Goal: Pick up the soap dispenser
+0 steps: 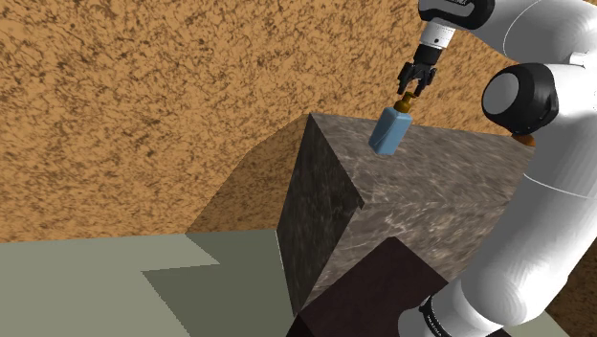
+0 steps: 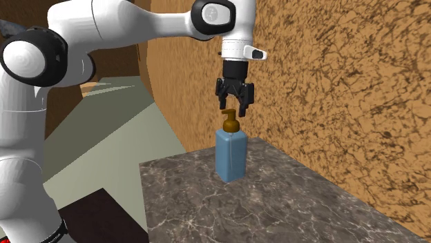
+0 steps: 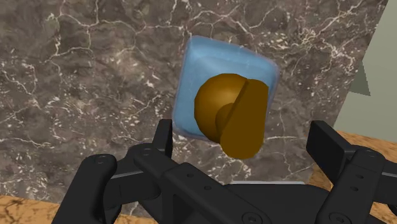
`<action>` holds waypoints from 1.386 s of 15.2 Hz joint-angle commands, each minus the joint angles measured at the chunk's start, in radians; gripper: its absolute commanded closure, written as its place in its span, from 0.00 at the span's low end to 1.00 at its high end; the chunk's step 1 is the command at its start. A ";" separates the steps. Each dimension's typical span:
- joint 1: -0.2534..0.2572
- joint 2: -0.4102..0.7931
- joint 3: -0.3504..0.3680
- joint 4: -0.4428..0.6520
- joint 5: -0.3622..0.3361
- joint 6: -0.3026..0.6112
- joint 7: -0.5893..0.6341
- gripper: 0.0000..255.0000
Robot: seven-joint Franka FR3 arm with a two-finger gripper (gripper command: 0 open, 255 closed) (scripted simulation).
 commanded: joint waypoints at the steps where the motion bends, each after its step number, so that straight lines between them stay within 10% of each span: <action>1: 0.005 -0.009 0.000 -0.034 -0.005 0.026 0.000 0.00; 2: 0.005 -0.010 0.000 -0.034 -0.005 0.026 0.000 0.00; 3: 0.004 -0.008 0.000 -0.030 -0.004 0.024 0.000 1.00; 12: 0.005 -0.009 0.000 -0.034 -0.005 0.026 0.000 1.00; 21: -0.048 0.073 -0.002 0.211 0.039 -0.142 -0.012 1.00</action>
